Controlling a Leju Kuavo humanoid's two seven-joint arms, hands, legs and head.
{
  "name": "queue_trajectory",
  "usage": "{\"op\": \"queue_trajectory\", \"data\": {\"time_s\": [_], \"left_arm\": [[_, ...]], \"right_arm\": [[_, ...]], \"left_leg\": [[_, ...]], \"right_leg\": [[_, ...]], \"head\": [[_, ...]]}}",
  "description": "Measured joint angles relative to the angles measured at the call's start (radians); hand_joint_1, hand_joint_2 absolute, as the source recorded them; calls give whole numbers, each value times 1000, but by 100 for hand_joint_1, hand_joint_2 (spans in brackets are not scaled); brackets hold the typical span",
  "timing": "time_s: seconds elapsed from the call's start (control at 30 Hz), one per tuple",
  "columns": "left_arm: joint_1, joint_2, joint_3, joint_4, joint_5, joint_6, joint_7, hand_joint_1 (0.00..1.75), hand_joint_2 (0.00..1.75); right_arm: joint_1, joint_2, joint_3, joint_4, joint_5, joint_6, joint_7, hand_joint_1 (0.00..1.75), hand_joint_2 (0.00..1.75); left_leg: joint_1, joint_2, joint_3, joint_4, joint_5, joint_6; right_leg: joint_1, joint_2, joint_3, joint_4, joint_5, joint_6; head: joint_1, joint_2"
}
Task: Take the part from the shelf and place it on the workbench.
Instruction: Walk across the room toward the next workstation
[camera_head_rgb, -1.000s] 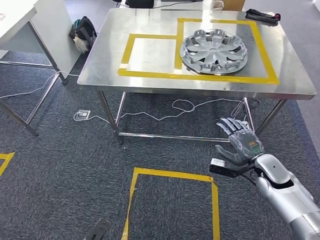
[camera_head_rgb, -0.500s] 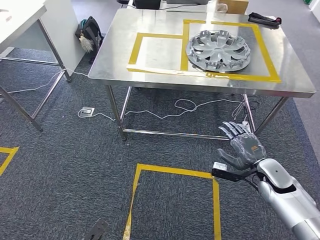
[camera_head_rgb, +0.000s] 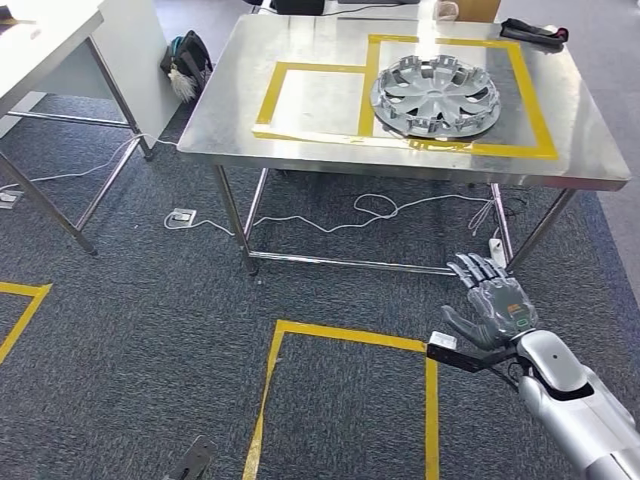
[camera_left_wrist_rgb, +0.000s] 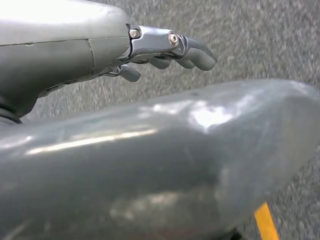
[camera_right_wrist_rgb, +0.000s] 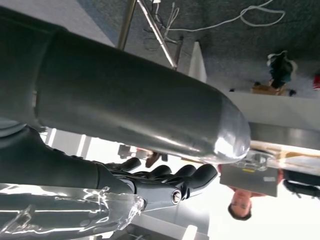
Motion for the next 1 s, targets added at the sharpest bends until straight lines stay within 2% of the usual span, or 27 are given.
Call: {"op": "queue_trajectory", "data": {"time_s": [0.03,0.07,0.1,0.13,0.17,0.23,0.3,0.33,0.37,0.43,0.47,0.5,0.53,0.57,0.63,0.67,0.7,0.77,0.8,0.83,0.9,0.93,0.97,1.0], "left_arm": [[1,-2,0,0,0,0,0,0,0],[1,-4,0,0,-1,-1,1,0,0],[0,-1,1,0,-2,-1,2,0,0],[0,0,1,0,-3,-1,3,0,0],[1,1,2,0,-3,-1,4,0,0],[5,-1,2,0,-5,-1,4,0,0],[7,-1,3,0,-6,-2,4,0,0],[6,-2,3,0,-6,-2,4,0,0],[5,-2,3,0,-6,-2,4,0,0],[4,-4,3,0,-7,-2,4,0,0],[5,-4,3,0,-7,-2,4,0,0],[5,-4,3,0,-7,-2,4,0,0],[6,-4,3,0,-7,-3,4,0,0],[6,-4,3,0,-8,-3,4,0,0],[3,-4,3,0,-9,-3,4,0,0],[1,-6,3,0,-9,-3,4,0,0],[0,-7,3,0,-10,-3,4,0,0],[1,-8,3,0,-10,-3,4,0,0],[3,-8,3,0,-10,-3,4,0,0],[3,-7,3,0,-10,-3,4,0,0],[1,-8,3,0,-10,-5,4,0,0],[0,-10,3,0,-10,-6,4,0,0],[0,-11,3,0,-11,-7,4,0,0],[1,-12,3,0,-11,-7,4,0,0]], "right_arm": [[3,0,-2,1,1,0,1,0,0],[5,0,-5,1,2,0,2,0,0],[6,0,-7,1,2,0,2,0,0],[8,0,-9,2,3,0,3,0,0],[11,0,-10,2,4,0,3,0,0],[18,0,-13,2,5,0,5,0,0],[22,0,-16,1,7,0,5,0,0],[23,0,-18,1,7,-1,5,0,0],[23,0,-20,1,7,-1,5,0,0],[23,0,-23,0,7,-1,5,0,0],[23,0,-23,0,7,-1,5,0,0],[23,0,-23,0,8,-1,5,0,0],[23,0,-23,0,9,-1,5,0,0],[22,0,-24,0,10,-1,6,0,0],[21,-1,-27,0,11,-1,7,0,0],[21,-2,-29,-1,11,0,8,0,0],[21,-2,-31,-1,12,0,8,0,0],[19,-4,-32,-1,12,0,8,0,0],[19,-4,-32,-2,12,0,8,0,0],[18,-5,-33,-2,12,0,8,0,0],[19,-7,-34,-2,11,0,8,0,0],[21,-9,-35,-2,10,0,8,0,0],[23,-9,-37,-2,7,0,8,0,0],[26,-9,-38,-1,5,0,8,0,0]], "left_leg": [[10,-9,-8,12,-2,-13],[18,-17,-20,30,-7,-28],[25,-27,-35,52,-14,-44],[28,-35,-50,72,-19,-56],[27,-42,-62,88,-20,-67],[24,-48,-75,97,-14,-77],[19,-22,-90,120,-29,-78],[16,-2,-109,160,-54,-75],[12,18,-138,224,-89,-71],[5,31,-203,371,-156,-61],[1,32,-221,417,-172,-54],[-3,32,-219,423,-168,-45],[-9,35,-197,391,-149,-34],[-17,44,-158,330,-121,-23],[-35,90,-82,200,-87,-3],[-42,107,-63,161,-83,1],[-47,114,-57,143,-86,4],[-47,91,-61,136,-80,10],[-45,79,-61,133,-77,15],[-43,66,-61,130,-73,21],[-42,40,-60,129,-69,29],[-44,26,-61,129,-69,33],[-46,12,-61,129,-68,35],[-49,-3,-60,129,-68,37]], "right_leg": [[-10,3,29,-49,27,13],[-20,16,65,-113,47,31],[-28,32,93,-162,58,39],[-34,43,108,-186,61,36],[-36,49,108,-186,54,26],[-34,33,92,-161,54,-8],[-28,17,81,-152,57,-29],[-24,8,78,-152,59,-38],[-19,-2,77,-153,62,-46],[-8,-25,72,-155,66,-53],[-2,-38,69,-155,68,-56],[3,-50,67,-155,68,-58],[8,-63,66,-155,69,-59],[11,-74,67,-155,70,-59],[17,-96,67,-155,70,-57],[20,-106,68,-156,71,-54],[22,-118,69,-158,72,-51],[23,-136,73,-166,73,-40],[21,-124,72,-163,68,-36],[19,-98,65,-143,54,-32],[19,-31,23,-43,-1,-30],[22,-14,-8,26,-31,-31],[25,-6,-36,82,-50,-33],[28,-3,-53,109,-52,-35]], "head": [[0,0],[0,0],[4,0],[6,0],[5,0],[-4,0],[-15,0],[-17,0],[-19,0],[-20,0],[-20,0],[-21,0],[-20,0],[-20,0],[-20,0],[-19,0],[-19,0],[-18,0],[-18,0],[-17,0],[-13,0],[-11,0],[-10,0],[-10,0]]}}
